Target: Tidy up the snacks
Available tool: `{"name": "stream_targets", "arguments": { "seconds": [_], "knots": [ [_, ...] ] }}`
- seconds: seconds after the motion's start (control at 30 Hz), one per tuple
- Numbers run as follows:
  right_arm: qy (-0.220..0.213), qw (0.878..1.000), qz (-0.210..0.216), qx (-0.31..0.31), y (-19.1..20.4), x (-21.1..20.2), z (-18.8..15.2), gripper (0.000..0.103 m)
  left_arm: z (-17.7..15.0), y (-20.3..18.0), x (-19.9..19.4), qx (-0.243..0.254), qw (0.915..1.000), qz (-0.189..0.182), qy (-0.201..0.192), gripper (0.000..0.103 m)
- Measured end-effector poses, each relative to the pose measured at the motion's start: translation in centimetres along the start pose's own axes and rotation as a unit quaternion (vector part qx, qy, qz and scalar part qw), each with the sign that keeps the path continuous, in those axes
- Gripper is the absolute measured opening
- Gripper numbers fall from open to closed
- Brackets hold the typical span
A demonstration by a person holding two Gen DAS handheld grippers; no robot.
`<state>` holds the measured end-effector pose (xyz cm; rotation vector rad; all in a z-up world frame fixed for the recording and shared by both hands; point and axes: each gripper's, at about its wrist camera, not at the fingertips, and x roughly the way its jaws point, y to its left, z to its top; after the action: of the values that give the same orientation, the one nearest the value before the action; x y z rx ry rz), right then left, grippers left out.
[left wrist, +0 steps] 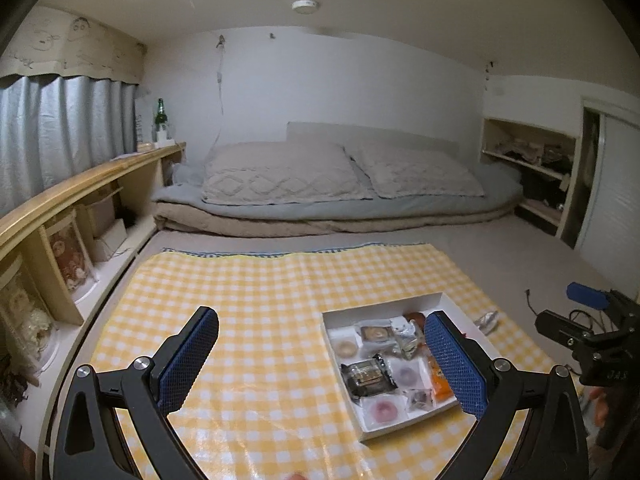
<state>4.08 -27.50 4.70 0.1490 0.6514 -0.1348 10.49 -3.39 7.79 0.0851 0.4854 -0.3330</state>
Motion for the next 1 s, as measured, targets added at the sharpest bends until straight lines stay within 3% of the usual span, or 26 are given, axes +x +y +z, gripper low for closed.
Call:
{"name": "stream_targets", "arguments": {
  "seconds": [0.3, 0.53, 1.0],
  "knots": [
    [-0.024, 0.999, -0.034, -0.01, 0.3, -1.8, -2.9, 0.103, -5.2, -1.1, -2.5, 0.017, 0.9993, 0.034, -0.006, 0.103],
    [-0.026, 0.998, -0.06, -0.014, 0.1, -2.6, -5.2, 0.103, -8.7, -3.2, -2.9, 0.029, 0.9984, 0.038, 0.03, 0.103],
    [-0.011, 0.997, -0.076, -0.027, 0.5, -3.0, -8.6, 0.103, -10.2, -3.2, -2.9, 0.033, 0.9977, 0.048, 0.034, 0.103]
  ]
}}
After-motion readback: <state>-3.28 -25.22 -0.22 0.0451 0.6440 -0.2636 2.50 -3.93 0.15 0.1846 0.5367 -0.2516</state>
